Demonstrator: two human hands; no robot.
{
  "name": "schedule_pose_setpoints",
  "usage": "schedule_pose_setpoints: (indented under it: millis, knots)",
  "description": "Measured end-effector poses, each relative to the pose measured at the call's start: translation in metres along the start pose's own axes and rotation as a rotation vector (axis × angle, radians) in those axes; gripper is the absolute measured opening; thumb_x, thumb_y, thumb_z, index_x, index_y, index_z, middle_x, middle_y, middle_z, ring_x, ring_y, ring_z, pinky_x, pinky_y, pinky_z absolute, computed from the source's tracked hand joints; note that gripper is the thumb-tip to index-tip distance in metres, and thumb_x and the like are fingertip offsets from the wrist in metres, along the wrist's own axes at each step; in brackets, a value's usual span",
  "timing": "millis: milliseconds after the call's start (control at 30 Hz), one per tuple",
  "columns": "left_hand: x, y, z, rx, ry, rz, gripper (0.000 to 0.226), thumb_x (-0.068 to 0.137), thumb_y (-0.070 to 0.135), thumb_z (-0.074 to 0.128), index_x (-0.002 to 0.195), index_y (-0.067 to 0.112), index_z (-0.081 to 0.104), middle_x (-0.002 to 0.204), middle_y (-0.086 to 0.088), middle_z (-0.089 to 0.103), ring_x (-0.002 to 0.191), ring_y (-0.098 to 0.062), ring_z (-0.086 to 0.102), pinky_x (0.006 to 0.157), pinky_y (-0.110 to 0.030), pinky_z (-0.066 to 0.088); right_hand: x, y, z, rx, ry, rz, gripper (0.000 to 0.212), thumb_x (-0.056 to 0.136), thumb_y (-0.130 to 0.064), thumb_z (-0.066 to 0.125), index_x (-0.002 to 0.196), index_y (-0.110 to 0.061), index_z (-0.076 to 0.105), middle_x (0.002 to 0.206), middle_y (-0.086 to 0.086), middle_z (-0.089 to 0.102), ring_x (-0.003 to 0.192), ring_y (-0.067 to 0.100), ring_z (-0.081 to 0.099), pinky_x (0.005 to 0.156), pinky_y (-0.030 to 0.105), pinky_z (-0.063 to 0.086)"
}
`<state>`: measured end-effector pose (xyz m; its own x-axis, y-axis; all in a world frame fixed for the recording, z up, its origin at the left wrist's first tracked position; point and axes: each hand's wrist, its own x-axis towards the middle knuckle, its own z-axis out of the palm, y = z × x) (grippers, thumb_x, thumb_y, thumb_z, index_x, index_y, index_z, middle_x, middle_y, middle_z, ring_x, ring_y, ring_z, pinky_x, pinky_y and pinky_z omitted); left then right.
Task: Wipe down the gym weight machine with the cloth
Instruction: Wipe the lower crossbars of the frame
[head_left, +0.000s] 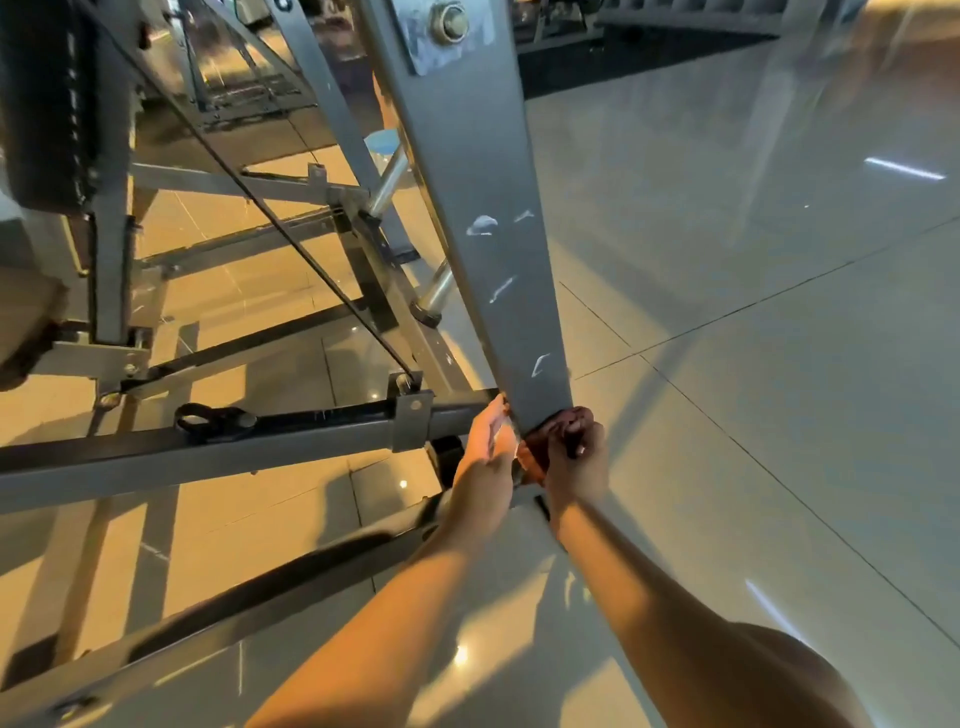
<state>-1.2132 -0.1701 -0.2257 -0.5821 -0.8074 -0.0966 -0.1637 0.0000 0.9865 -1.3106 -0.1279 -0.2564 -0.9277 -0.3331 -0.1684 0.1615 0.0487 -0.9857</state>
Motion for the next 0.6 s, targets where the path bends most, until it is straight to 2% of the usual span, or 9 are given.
schedule_pose_setpoints:
  millis: [67, 167, 233, 300, 367, 433, 500, 533, 600]
  knots:
    - [-0.003, -0.004, 0.003, 0.029, -0.014, -0.004, 0.047, 0.109, 0.020, 0.040, 0.145, 0.049, 0.036, 0.152, 0.018, 0.043, 0.143, -0.003, 0.038, 0.122, -0.035, 0.030, 0.005, 0.021, 0.001, 0.079, -0.040, 0.228, 0.027, 0.096, -0.002, 0.051, 0.088, -0.028, 0.054, 0.087, 0.017, 0.067, 0.062, 0.027, 0.060, 0.051, 0.034, 0.052]
    - [-0.006, -0.008, 0.006, 0.015, -0.050, -0.033, 0.049, 0.110, 0.019, 0.040, 0.147, 0.048, 0.028, 0.154, 0.009, 0.043, 0.143, -0.006, 0.038, 0.109, -0.015, 0.037, 0.010, 0.035, -0.003, 0.074, -0.104, 0.382, 0.011, 0.094, -0.005, 0.049, 0.101, -0.011, 0.054, 0.092, 0.021, 0.068, 0.060, 0.025, 0.057, 0.046, 0.026, 0.046]
    - [-0.002, -0.015, 0.007, -0.007, -0.048, -0.062, 0.048, 0.110, 0.019, 0.040, 0.150, 0.045, 0.029, 0.151, 0.008, 0.044, 0.140, -0.005, 0.039, 0.089, -0.002, 0.041, 0.009, 0.026, -0.006, 0.092, -0.080, 0.370, 0.007, 0.096, -0.004, 0.054, 0.102, -0.007, 0.056, 0.085, 0.013, 0.067, 0.059, 0.023, 0.061, 0.042, 0.022, 0.045]
    - [0.003, -0.020, 0.009, 0.000, -0.032, -0.087, 0.047, 0.110, 0.021, 0.039, 0.154, 0.036, 0.030, 0.149, 0.007, 0.045, 0.135, -0.004, 0.044, 0.079, 0.002, 0.040, 0.009, 0.017, -0.010, 0.112, -0.039, 0.221, 0.011, 0.095, -0.003, 0.060, 0.093, -0.012, 0.055, 0.081, -0.001, 0.064, 0.064, 0.011, 0.063, 0.046, 0.018, 0.046]
    - [0.005, -0.024, 0.015, -0.004, -0.016, -0.106, 0.047, 0.110, 0.023, 0.040, 0.155, 0.032, 0.029, 0.144, 0.010, 0.047, 0.122, 0.002, 0.050, 0.085, -0.001, 0.041, 0.009, 0.018, -0.010, 0.099, -0.074, 0.101, 0.021, 0.094, -0.005, 0.063, 0.086, -0.022, 0.054, 0.084, -0.006, 0.066, 0.079, 0.014, 0.065, 0.064, 0.023, 0.052]
    - [0.005, -0.031, 0.021, 0.012, 0.008, -0.113, 0.048, 0.110, 0.026, 0.041, 0.155, 0.036, 0.028, 0.142, 0.012, 0.049, 0.126, -0.001, 0.051, 0.099, -0.013, 0.041, 0.008, 0.030, -0.010, 0.086, -0.102, 0.134, 0.028, 0.094, -0.006, 0.062, 0.082, -0.030, 0.054, 0.090, -0.002, 0.071, 0.084, 0.020, 0.068, 0.071, 0.033, 0.056]
    - [0.005, -0.037, 0.024, -0.009, -0.009, -0.113, 0.049, 0.110, 0.022, 0.041, 0.155, 0.032, 0.027, 0.139, 0.014, 0.050, 0.137, -0.008, 0.045, 0.099, -0.012, 0.042, 0.012, 0.042, -0.012, 0.128, -0.119, 0.245, 0.034, 0.093, 0.000, 0.055, 0.077, -0.030, 0.054, 0.084, 0.007, 0.071, 0.071, 0.028, 0.065, 0.058, 0.036, 0.054]
    - [0.004, -0.039, 0.024, -0.016, -0.029, -0.124, 0.049, 0.110, 0.019, 0.040, 0.156, 0.027, 0.026, 0.140, 0.014, 0.048, 0.140, -0.011, 0.043, 0.095, -0.007, 0.043, 0.015, 0.048, -0.013, 0.166, -0.139, 0.326, 0.034, 0.093, 0.003, 0.049, 0.076, -0.026, 0.053, 0.077, 0.012, 0.067, 0.060, 0.028, 0.059, 0.050, 0.032, 0.046]
    - [0.002, -0.039, 0.022, 0.018, -0.062, -0.140, 0.050, 0.110, 0.016, 0.037, 0.158, 0.019, 0.023, 0.144, 0.009, 0.043, 0.140, -0.011, 0.039, 0.089, 0.001, 0.040, 0.020, 0.056, -0.017, 0.154, -0.151, 0.458, 0.029, 0.091, 0.004, 0.042, 0.080, -0.019, 0.054, 0.073, 0.022, 0.061, 0.050, 0.023, 0.051, 0.045, 0.026, 0.035]
